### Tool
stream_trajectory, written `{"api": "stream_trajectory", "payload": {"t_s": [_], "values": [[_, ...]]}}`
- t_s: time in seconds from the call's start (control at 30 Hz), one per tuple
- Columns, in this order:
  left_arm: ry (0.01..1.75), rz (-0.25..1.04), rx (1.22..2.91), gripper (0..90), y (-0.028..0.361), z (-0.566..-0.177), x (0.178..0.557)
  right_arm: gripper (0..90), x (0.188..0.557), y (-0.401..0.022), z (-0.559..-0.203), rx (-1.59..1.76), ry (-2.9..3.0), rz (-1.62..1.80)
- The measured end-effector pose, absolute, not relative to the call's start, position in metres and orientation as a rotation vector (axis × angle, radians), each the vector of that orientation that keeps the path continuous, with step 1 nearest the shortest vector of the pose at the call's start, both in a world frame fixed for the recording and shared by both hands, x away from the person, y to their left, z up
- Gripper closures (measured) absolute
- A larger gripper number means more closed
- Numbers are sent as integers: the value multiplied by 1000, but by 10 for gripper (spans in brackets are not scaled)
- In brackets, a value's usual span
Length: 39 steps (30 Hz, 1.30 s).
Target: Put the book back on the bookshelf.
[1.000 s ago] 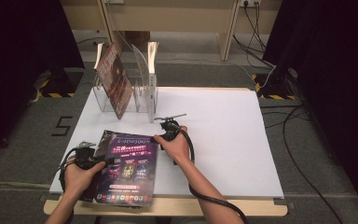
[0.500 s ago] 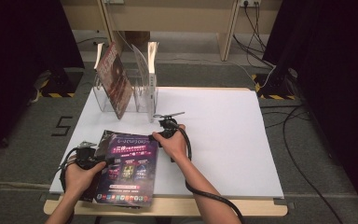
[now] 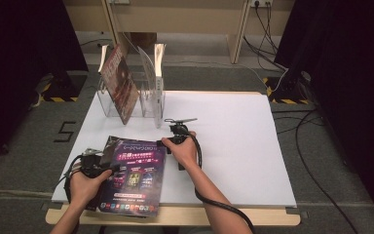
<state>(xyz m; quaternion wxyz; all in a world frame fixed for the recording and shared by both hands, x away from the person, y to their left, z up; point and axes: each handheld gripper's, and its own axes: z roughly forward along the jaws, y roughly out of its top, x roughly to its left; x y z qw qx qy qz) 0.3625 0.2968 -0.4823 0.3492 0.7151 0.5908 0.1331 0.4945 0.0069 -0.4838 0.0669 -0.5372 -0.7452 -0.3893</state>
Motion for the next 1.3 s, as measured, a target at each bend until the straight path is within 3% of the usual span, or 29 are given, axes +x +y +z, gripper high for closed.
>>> {"api": "stream_trajectory", "payload": {"t_s": [1.3], "values": [[1545, 371, 1845, 540, 291, -482, 361, 521, 483, 1, -484, -1720, -2139, -1155]]}}
